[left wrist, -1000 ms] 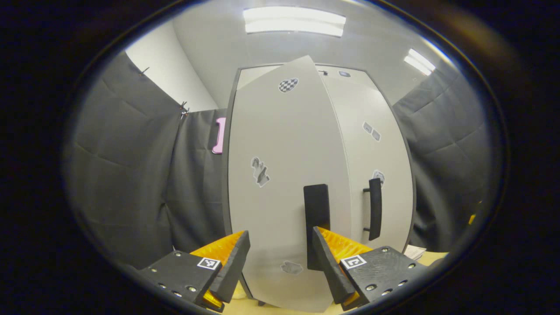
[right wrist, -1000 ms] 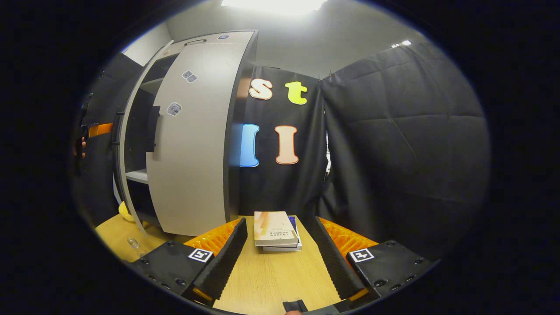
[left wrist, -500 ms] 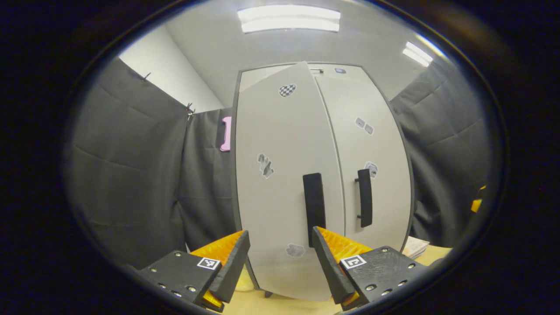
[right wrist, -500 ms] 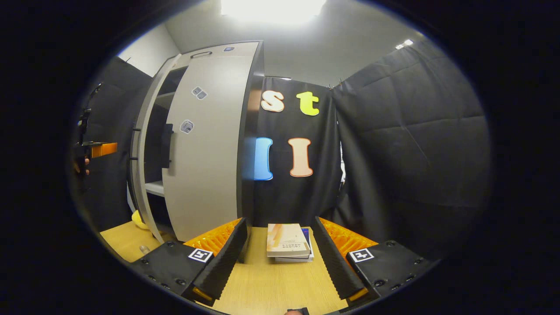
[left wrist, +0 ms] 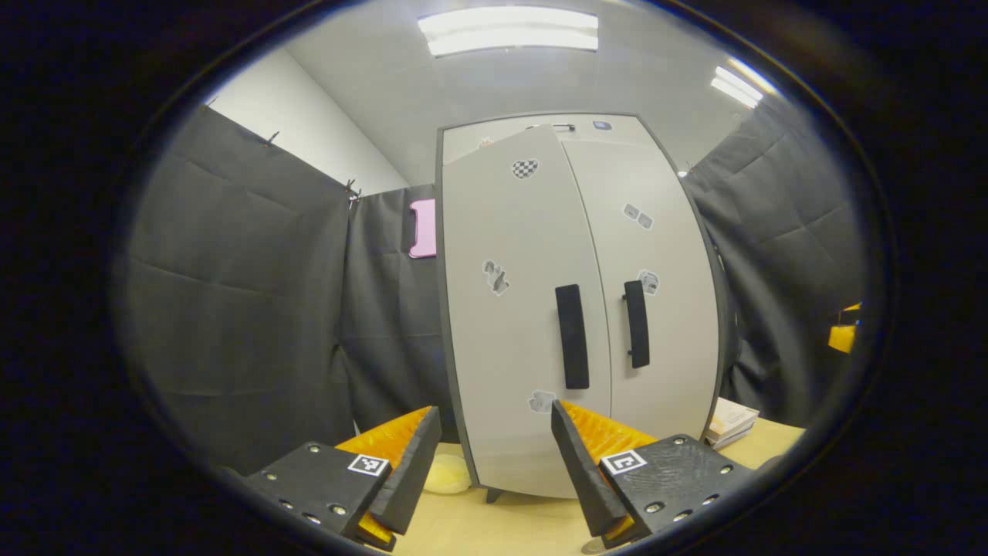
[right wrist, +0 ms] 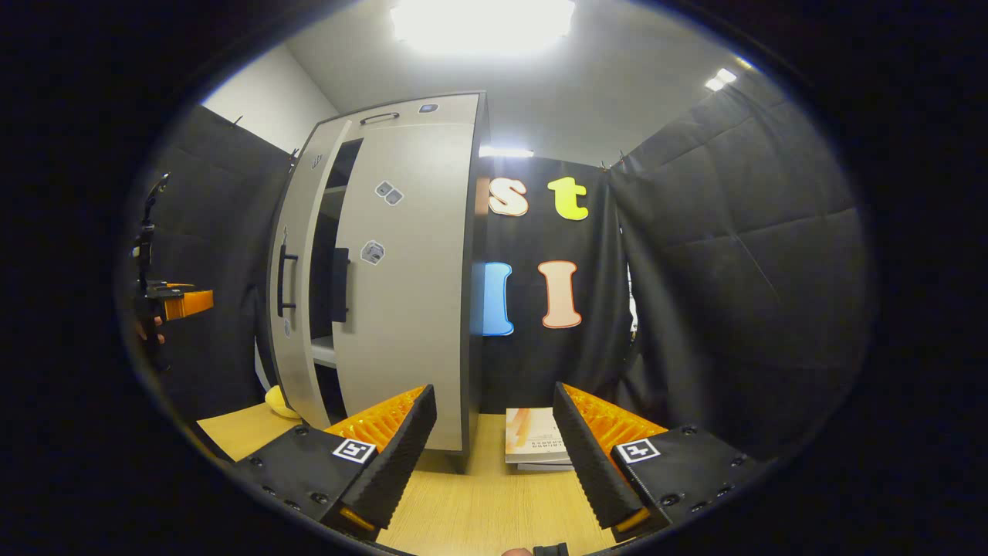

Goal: Grasp the bottle in the cabinet with the left hand and place it on the coaster, then close the right door with the right hand and the left door with the left hand.

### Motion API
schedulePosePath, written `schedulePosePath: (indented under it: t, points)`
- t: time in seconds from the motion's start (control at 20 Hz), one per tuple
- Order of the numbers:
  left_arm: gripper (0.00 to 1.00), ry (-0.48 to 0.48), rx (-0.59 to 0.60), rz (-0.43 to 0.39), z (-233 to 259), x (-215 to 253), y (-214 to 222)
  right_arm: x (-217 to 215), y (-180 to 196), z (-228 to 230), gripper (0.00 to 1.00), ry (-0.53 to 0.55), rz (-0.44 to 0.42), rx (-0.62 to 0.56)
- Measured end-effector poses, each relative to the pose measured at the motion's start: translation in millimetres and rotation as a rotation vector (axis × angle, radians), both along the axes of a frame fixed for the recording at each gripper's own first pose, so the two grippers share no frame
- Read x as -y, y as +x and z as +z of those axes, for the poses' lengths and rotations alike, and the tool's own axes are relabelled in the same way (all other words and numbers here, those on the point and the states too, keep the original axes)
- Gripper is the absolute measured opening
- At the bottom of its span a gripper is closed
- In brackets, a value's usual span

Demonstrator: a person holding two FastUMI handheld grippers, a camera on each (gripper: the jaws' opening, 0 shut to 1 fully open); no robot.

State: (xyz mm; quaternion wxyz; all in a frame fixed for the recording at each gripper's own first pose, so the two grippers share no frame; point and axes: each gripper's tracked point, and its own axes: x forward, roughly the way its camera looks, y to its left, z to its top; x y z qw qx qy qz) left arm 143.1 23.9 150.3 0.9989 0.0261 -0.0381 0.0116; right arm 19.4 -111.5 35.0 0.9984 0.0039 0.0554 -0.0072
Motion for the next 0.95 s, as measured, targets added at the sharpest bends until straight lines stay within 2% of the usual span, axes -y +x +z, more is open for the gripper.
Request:
schedulePosePath:
  t: [0.45,0.95]
  points:
    - [0.84,0.023,0.003,-0.026,-1,1,-4,-40,-44,17,0.97,0.001,0.007,0.021]
    - [0.84,0.037,-0.024,-0.010,-4,-1,-4,-57,-81,22,0.97,-0.004,-0.005,0.036]
